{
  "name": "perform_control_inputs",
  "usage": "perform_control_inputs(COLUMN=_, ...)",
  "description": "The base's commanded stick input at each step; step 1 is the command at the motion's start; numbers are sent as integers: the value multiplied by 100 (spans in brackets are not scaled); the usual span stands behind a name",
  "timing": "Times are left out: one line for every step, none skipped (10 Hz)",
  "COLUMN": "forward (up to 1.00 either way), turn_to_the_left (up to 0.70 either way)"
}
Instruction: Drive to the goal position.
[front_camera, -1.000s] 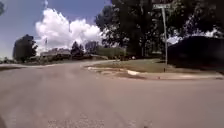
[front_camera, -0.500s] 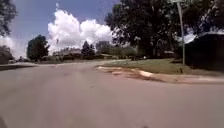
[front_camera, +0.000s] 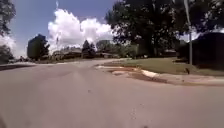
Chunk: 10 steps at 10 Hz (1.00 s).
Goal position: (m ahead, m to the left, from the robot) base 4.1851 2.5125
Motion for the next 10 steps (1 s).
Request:
perform_control_inputs(forward=70, turn_to_the_left=0)
perform_control_inputs(forward=70, turn_to_the_left=0)
perform_control_inputs(forward=70, turn_to_the_left=10)
perform_control_inputs(forward=70, turn_to_the_left=35)
perform_control_inputs(forward=70, turn_to_the_left=35)
perform_control_inputs(forward=70, turn_to_the_left=33)
perform_control_inputs(forward=70, turn_to_the_left=15)
perform_control_inputs(forward=70, turn_to_the_left=0)
perform_control_inputs(forward=70, turn_to_the_left=0)
perform_control_inputs(forward=70, turn_to_the_left=0)
